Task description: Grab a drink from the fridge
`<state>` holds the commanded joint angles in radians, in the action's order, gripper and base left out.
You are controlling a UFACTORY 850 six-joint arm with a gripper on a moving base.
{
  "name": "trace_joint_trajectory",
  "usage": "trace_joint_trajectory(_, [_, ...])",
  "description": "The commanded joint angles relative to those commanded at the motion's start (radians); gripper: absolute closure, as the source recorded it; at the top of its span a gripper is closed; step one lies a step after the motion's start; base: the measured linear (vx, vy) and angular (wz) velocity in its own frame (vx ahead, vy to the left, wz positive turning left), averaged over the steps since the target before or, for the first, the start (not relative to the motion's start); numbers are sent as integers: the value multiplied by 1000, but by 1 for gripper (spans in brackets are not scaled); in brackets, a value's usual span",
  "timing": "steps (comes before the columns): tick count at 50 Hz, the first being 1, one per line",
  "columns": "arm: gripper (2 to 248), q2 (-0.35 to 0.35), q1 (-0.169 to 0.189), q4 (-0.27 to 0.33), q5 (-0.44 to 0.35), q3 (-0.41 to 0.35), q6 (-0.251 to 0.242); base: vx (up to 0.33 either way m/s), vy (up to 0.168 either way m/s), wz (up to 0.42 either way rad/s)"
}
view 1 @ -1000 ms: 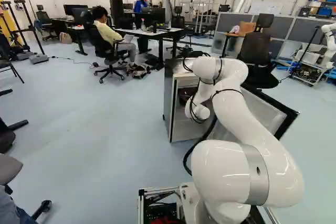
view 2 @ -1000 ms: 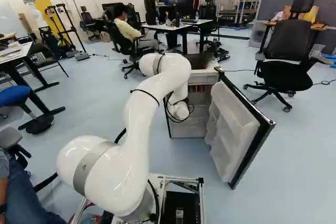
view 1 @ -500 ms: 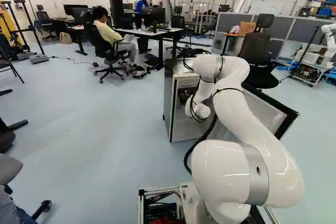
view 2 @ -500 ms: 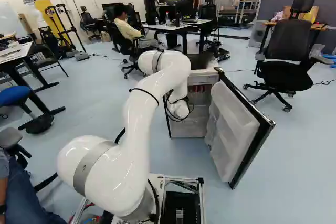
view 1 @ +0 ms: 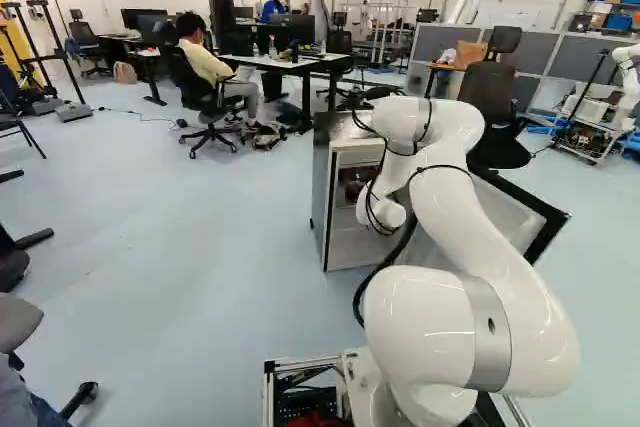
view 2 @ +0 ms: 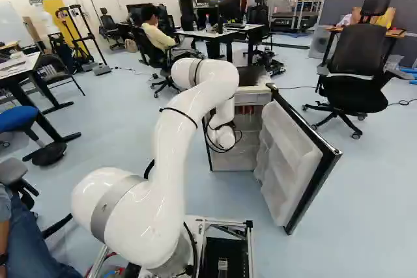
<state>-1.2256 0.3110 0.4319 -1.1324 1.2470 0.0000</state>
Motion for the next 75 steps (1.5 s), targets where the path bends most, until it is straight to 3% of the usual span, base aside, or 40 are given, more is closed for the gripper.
trace_joint_trajectory(14, [154, 46, 28, 0, 0, -82, 0, 0, 0, 0])
trace_joint_trajectory(45, [154, 226, 92, 0, 0, -308, 0, 0, 0, 0])
trace_joint_trajectory(75, [154, 383, 120, 0, 0, -472, 0, 0, 0, 0])
